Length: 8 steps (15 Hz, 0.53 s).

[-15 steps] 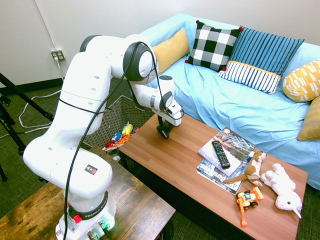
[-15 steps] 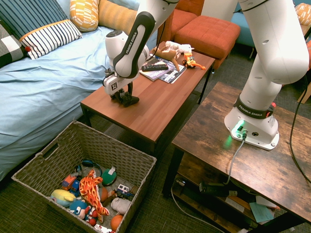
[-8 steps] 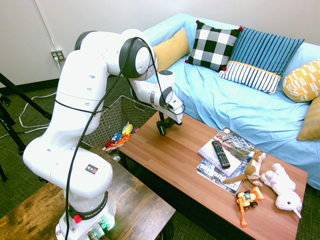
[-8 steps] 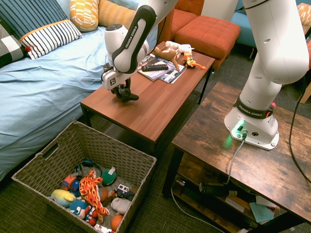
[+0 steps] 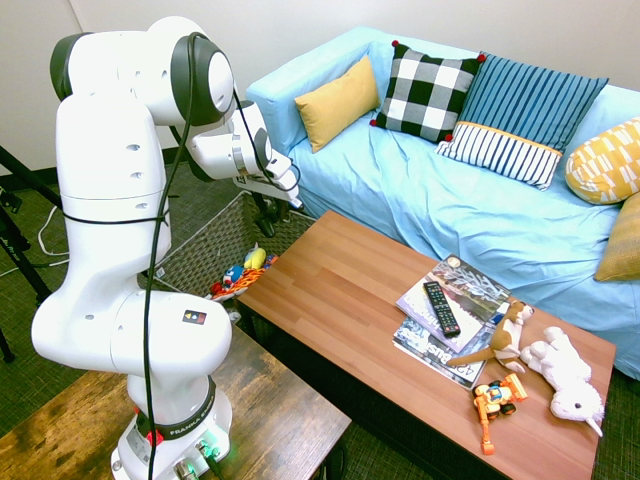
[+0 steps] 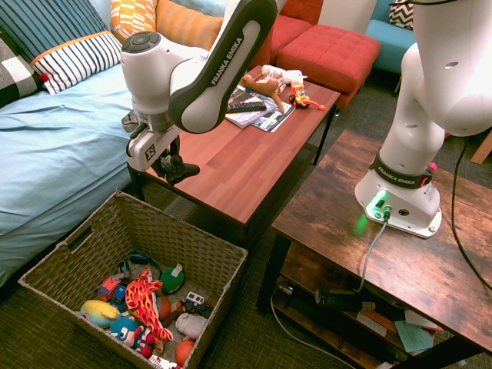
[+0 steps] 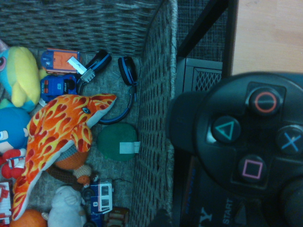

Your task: Put the gamepad in the basket

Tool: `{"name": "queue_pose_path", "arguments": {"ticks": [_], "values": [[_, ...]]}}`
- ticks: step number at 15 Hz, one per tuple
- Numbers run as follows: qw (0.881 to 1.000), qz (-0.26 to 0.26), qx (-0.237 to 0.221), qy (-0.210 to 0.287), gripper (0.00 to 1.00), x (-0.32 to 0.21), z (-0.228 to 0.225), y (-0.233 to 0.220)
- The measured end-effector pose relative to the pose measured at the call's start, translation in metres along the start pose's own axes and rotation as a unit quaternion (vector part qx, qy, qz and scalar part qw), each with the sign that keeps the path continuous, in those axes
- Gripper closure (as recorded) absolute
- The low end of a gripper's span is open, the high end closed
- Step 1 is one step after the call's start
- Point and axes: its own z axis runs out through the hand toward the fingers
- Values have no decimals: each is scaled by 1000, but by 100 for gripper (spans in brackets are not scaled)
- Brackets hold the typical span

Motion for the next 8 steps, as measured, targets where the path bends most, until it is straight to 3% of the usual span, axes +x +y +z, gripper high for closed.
{"name": "queue_pose_path", "arguments": {"ticks": [4,8], "values": [[1000,-18,20,-13,100,-31,32,-45],[998,-15,13,-52,100,-88,119,-94]]}}
